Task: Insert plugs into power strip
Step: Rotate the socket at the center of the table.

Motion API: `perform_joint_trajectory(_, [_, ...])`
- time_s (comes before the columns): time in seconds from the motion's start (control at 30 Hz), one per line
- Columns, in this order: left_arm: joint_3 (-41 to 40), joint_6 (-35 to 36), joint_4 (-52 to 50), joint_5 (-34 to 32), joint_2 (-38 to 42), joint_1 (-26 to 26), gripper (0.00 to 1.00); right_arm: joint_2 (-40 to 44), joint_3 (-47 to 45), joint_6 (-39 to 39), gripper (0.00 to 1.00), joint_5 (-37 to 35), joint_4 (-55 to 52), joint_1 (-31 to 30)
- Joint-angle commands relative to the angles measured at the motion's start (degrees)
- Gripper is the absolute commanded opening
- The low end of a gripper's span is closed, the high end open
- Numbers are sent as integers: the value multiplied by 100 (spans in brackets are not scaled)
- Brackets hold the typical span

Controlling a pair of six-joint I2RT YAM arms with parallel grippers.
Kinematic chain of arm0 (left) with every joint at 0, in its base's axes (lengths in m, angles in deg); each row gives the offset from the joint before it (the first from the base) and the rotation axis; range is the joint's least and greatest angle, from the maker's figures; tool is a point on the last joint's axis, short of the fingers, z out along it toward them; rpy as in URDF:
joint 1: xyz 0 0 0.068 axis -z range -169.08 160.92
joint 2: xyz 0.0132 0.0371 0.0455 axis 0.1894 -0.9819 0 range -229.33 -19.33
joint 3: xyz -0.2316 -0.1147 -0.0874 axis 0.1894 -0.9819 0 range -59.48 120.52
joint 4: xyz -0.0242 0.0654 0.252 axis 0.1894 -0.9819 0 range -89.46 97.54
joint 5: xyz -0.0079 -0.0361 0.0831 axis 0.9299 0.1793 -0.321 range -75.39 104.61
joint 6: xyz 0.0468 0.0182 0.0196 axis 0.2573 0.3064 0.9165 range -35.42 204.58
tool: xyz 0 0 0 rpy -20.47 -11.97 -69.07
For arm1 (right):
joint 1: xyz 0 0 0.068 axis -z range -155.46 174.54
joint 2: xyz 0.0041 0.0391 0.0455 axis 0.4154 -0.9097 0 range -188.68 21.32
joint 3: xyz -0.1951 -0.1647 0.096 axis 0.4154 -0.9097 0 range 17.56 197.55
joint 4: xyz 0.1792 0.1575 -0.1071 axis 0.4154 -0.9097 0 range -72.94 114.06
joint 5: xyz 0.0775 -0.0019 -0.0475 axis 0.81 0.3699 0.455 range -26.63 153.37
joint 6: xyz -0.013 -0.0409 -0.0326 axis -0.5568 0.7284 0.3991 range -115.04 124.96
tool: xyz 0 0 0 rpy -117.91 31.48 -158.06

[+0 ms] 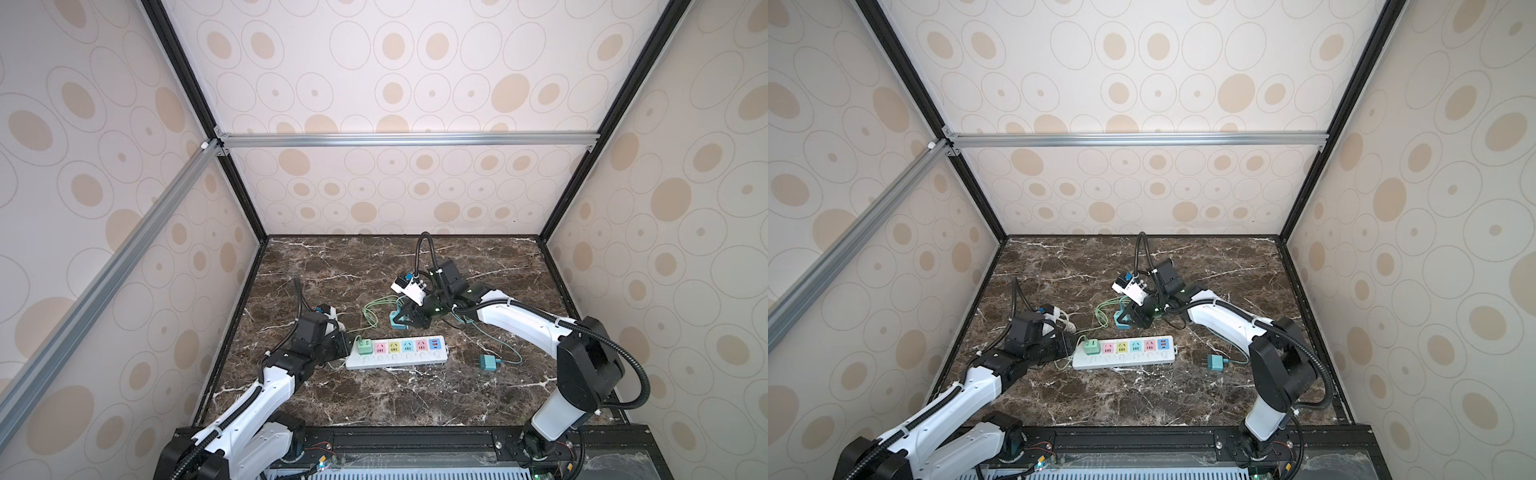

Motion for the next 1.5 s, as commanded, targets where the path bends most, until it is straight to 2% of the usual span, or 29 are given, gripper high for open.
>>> perform_joint_trajectory(0.0, [313,19,-70,-184,97,-50,28,-58,-96,-75,8,180,296,-46])
perform_joint_trajectory(0.1, [329,40,-390,-497,82,-167,30,-100,-142,-148,8,187,426,-90])
perform_joint_trajectory(0.27, [17,-47,-192,-231,-319,-279,26,-223,-98,85,8,-218,321,-361])
perform_joint_trajectory(0.37, [-161,-57,-37,-168,-417,-293,24,-269,-178,305,4,-519,408,-546])
perform_joint_trajectory(0.53, [-428,-129,261,44,-492,-293,23,-158,-871,221,2,-710,1609,-661])
perform_joint_trajectory(0.7, [-615,-206,590,108,-664,-288,23,-128,-1292,263,1,-914,2279,-774])
perform_joint_trajectory(1.07, [-623,-101,837,124,-1075,-288,23,-247,-1639,340,1,-964,2879,-787])
perform_joint_trajectory(1.47, [-671,-109,847,74,-1137,-292,23,99,-2180,254,2,-935,3100,-793])
